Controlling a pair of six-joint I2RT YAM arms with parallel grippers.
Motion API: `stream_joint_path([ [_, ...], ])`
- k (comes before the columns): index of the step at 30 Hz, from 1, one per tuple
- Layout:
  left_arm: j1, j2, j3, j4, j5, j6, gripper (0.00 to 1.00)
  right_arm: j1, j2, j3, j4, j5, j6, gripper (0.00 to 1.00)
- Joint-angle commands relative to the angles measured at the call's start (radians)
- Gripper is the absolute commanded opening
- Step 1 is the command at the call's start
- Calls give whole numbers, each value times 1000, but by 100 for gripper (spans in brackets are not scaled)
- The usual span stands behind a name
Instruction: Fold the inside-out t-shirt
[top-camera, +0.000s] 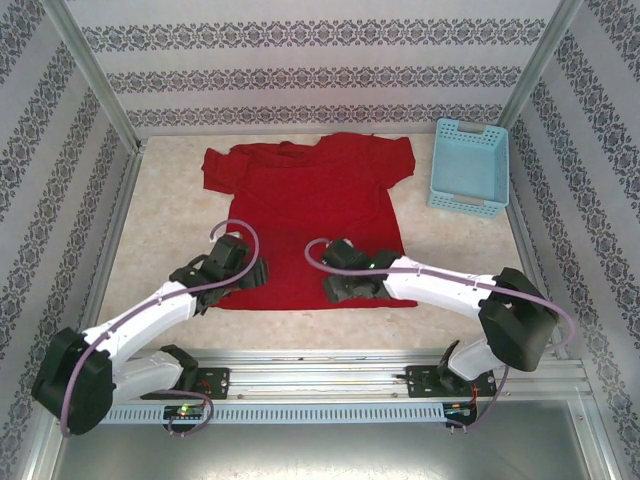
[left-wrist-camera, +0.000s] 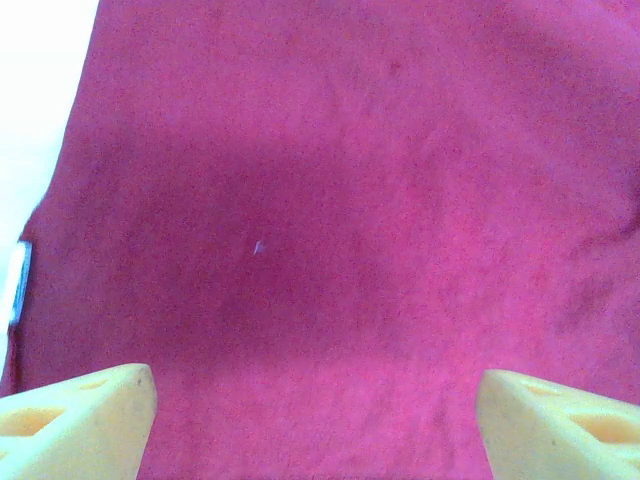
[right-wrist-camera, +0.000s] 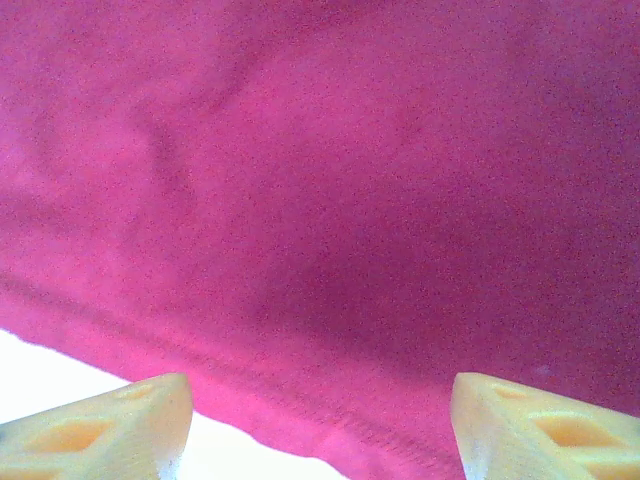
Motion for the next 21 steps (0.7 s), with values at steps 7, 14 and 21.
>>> stream_joint_path([
  [7,-22,-52,-80,8,-17,-63,85,109,134,21,6,59,-31,69],
  [14,-22,-59,-79,-22,-72,-55,87,119,183,15,6,68,-46,67],
  [21,-22,-23,-74,-13,-78,-55,88,113,202,23,-6,117,-35,50],
])
